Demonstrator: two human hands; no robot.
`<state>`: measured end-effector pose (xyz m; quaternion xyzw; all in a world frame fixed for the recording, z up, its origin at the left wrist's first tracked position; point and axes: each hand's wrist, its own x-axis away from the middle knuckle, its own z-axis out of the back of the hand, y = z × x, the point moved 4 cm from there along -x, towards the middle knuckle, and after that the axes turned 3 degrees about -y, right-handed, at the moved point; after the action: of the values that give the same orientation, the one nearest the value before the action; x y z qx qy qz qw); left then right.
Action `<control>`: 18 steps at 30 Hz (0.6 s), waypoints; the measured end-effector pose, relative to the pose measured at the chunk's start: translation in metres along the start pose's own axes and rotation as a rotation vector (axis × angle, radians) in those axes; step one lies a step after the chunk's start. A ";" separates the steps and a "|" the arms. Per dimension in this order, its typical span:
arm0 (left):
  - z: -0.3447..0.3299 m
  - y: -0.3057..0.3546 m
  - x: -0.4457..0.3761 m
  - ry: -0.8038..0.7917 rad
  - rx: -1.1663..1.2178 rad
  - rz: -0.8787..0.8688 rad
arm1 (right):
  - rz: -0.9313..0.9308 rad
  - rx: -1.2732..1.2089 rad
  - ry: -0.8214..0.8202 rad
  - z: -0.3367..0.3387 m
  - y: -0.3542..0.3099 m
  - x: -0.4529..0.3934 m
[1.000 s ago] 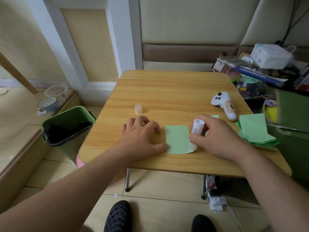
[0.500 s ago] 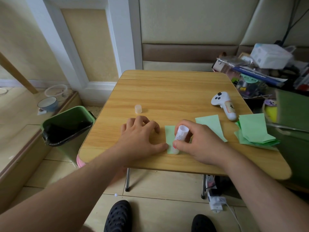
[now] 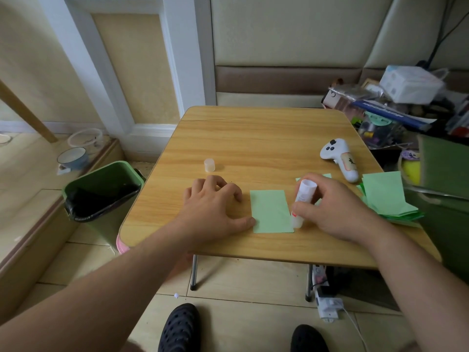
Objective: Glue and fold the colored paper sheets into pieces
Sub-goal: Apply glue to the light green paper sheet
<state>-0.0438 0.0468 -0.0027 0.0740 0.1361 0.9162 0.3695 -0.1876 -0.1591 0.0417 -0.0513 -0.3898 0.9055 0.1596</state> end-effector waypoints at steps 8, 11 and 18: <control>0.000 0.000 0.000 0.013 -0.003 -0.003 | 0.053 -0.035 0.103 -0.013 -0.003 -0.012; -0.001 0.000 0.000 0.017 -0.002 -0.004 | 0.050 0.009 0.042 -0.020 -0.001 -0.015; 0.001 0.000 -0.001 0.006 0.002 -0.008 | 0.029 0.073 0.016 -0.014 0.001 -0.014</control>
<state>-0.0429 0.0465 -0.0018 0.0711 0.1383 0.9148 0.3727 -0.1713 -0.1547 0.0303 -0.0584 -0.3543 0.9210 0.1511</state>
